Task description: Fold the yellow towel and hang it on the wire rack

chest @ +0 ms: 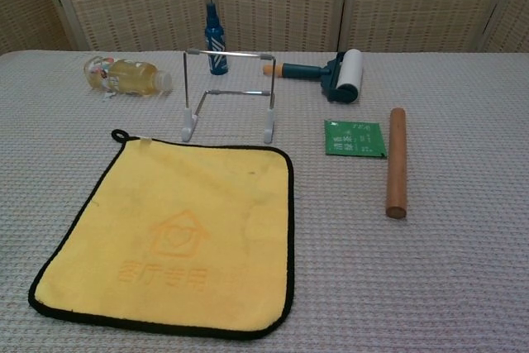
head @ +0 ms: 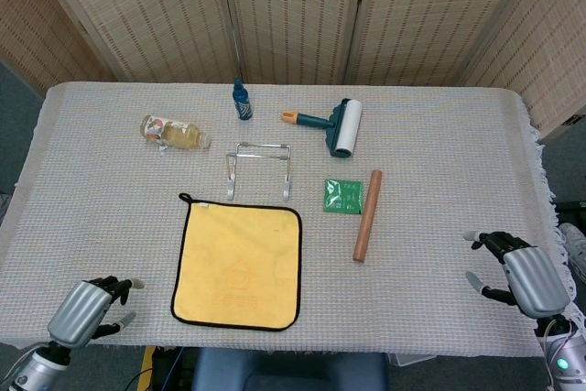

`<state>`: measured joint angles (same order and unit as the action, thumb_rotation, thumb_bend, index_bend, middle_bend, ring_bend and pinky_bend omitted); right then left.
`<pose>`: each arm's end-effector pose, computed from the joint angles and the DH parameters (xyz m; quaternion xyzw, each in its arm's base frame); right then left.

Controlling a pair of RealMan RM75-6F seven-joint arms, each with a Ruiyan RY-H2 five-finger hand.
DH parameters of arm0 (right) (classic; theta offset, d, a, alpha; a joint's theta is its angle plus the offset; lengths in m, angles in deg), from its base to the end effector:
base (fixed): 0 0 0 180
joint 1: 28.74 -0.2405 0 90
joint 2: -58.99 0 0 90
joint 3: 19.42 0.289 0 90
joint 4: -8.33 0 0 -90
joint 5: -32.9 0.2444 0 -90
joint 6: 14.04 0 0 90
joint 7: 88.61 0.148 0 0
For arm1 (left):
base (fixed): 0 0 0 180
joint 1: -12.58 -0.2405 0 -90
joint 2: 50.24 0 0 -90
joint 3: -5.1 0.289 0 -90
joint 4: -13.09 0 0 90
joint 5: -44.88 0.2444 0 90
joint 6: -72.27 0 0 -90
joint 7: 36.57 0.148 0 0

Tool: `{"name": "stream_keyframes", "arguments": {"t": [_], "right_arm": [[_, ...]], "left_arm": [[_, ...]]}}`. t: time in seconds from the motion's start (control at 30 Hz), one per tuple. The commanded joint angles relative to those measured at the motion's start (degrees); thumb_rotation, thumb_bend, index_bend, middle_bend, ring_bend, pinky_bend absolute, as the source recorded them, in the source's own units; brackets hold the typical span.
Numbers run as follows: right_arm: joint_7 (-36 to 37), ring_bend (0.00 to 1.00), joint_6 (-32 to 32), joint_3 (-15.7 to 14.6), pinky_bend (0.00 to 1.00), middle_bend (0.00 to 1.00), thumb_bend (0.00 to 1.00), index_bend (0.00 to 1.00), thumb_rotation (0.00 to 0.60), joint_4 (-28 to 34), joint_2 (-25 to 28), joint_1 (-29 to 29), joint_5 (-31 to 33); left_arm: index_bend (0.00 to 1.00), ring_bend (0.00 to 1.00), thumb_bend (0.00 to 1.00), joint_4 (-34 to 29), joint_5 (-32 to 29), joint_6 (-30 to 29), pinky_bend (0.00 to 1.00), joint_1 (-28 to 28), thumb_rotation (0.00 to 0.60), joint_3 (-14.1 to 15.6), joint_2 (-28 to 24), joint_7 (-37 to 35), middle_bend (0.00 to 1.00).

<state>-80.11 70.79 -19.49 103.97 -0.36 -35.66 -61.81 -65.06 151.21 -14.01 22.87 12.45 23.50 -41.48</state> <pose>-0.3265 -0.1873 0.1490 0.6323 -0.3985 0.4374 0.5000 -0.3399 0.1711 0.0624 -0.7393 -0.3263 -0.4178 0.4152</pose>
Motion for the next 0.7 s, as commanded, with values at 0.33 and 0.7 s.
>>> {"name": "stream_keyframes", "arguments": {"t": [0.33,0.7], "right_arm": [[-0.2,0.36,0.0,0.0,0.45,0.43,0.26,0.30,0.600,0.4,0.3,0.0,0.0],[-0.3,0.36,-0.2,0.0,0.45,0.43,0.26,0.30,0.600,0.6,0.6,-0.1,0.0]], "left_arm": [[0.45,0.73,0.25,8.8,5.6,3.2,0.87,4.2,0.600,2.8,8.6,-1.7,0.81],[0.45,0.74,0.25,14.1,4.2,5.4,0.88,5.8,0.600,3.0,13.5,-2.4,0.82]]}}
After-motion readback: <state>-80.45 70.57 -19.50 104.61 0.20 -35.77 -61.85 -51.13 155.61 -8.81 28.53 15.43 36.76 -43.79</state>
